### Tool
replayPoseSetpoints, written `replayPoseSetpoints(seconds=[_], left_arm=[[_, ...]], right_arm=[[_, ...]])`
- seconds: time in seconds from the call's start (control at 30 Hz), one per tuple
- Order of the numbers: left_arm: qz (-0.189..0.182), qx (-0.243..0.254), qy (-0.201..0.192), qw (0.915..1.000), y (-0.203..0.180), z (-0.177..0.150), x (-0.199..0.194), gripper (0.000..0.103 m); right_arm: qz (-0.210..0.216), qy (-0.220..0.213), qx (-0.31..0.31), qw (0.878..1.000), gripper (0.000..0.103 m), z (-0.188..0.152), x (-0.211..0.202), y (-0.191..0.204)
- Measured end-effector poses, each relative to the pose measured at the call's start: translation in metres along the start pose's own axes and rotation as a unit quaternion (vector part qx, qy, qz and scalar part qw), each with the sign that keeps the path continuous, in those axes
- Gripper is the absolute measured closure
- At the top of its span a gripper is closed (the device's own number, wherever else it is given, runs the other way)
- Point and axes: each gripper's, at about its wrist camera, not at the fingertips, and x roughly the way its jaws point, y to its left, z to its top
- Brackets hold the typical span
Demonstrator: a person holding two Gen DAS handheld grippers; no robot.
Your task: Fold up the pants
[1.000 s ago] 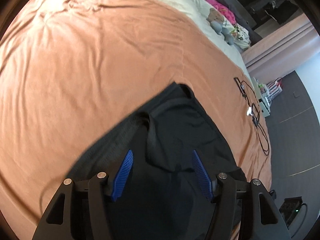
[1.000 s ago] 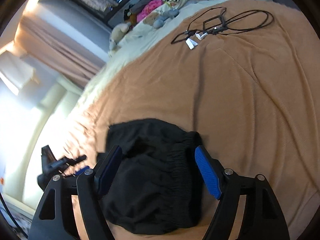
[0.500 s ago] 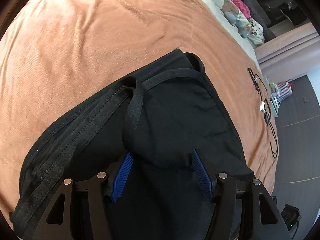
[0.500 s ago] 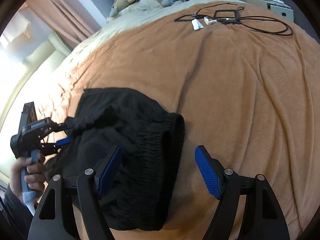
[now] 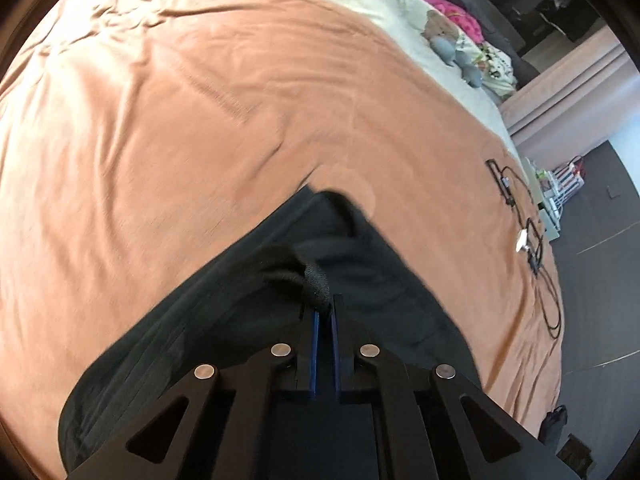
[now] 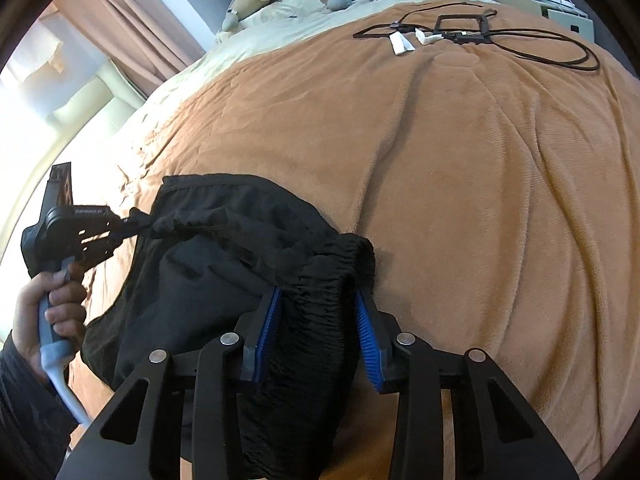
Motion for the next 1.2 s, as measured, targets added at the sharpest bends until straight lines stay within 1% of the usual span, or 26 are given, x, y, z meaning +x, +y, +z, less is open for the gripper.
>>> replayPoseSetpoints(seconds=[0.03,0.1,0.2,0.23,0.33,0.53,0.6,0.63,0.67,0.7,0.73,0.77,0.8,0.83,0.87,0.9,0.93,0.97,1.07,1.13,1.2], left_arm=[[0.000,0.001,-0.002,1.0000,-0.002,0.004,0.001,0.098],[-0.001,0.002,-0.005,1.0000,-0.005,0.011,0.003,0.098],[-0.002,0.003,-0.010,0.9999,-0.008,0.021,0.007,0.098],[-0.001,0.003,-0.010,0.9999,-0.009,0.023,0.008,0.098],[-0.003,0.001,-0.007,1.0000,-0.012,0.031,0.017,0.098],[-0.005,0.019,-0.001,0.9998,-0.024,0.042,0.034,0.097],[-0.008,0.027,0.000,0.9996,-0.029,0.044,0.036,0.093],[-0.011,0.033,0.002,0.9994,-0.032,0.045,0.036,0.088],[-0.014,0.036,0.002,0.9992,-0.033,0.045,0.035,0.074],[-0.017,0.039,0.001,0.9991,-0.033,0.045,0.033,0.063],[-0.017,0.043,-0.003,0.9989,-0.033,0.045,0.029,0.039],[-0.013,0.046,-0.012,0.9988,-0.033,0.045,0.023,0.023],[-0.008,0.048,-0.024,0.9985,-0.032,0.045,0.016,0.020],[-0.006,0.048,-0.030,0.9984,-0.031,0.046,0.010,0.018],[-0.007,0.050,-0.030,0.9983,-0.029,0.046,0.006,0.018],[-0.004,0.052,-0.026,0.9983,-0.027,0.046,0.002,0.018],[0.001,0.056,-0.024,0.9981,-0.026,0.045,-0.001,0.018],[0.006,0.062,-0.024,0.9978,-0.024,0.044,-0.006,0.018],[0.017,0.086,-0.024,0.9959,-0.021,0.038,-0.022,0.018],[0.024,0.098,-0.027,0.9945,-0.018,0.035,-0.037,0.018],[0.023,0.103,-0.028,0.9940,-0.014,0.031,-0.050,0.018]], right_arm=[[0.001,-0.002,0.004,1.000,0.069,0.000,-0.001,-0.001],[-0.004,-0.008,0.003,1.000,0.079,-0.002,-0.003,-0.001],[0.000,-0.016,0.008,1.000,0.090,-0.003,-0.006,-0.004],[0.003,-0.020,0.013,1.000,0.092,-0.004,-0.007,-0.006],[0.004,-0.032,0.023,0.999,0.095,-0.004,-0.010,-0.009],[-0.003,-0.051,0.036,0.998,0.095,-0.008,-0.010,-0.010],[-0.006,-0.059,0.037,0.998,0.095,-0.009,-0.011,-0.011],[-0.008,-0.061,0.037,0.997,0.095,-0.009,-0.011,-0.011],[-0.008,-0.061,0.038,0.997,0.095,-0.009,-0.011,-0.011],[-0.007,-0.058,0.045,0.997,0.094,-0.010,-0.010,-0.013],[-0.005,-0.056,0.052,0.997,0.092,-0.012,-0.011,-0.014],[-0.002,-0.052,0.063,0.997,0.088,-0.012,-0.011,-0.016],[0.000,-0.050,0.069,0.996,0.081,-0.011,-0.013,-0.018],[-0.003,-0.053,0.071,0.996,0.075,-0.012,-0.016,-0.019],[-0.006,-0.060,0.072,0.996,0.056,-0.012,-0.021,-0.020],[-0.005,-0.072,0.073,0.995,0.040,-0.013,-0.027,-0.021],[-0.004,-0.079,0.075,0.994,0.035,-0.013,-0.031,-0.021],[0.002,-0.084,0.080,0.993,0.033,-0.014,-0.036,-0.022],[0.022,-0.076,0.088,0.993,0.033,-0.017,-0.040,-0.026],[0.022,-0.066,0.088,0.994,0.033,-0.020,-0.039,-0.025],[0.035,-0.054,0.091,0.994,0.033,-0.020,-0.040,-0.029]])
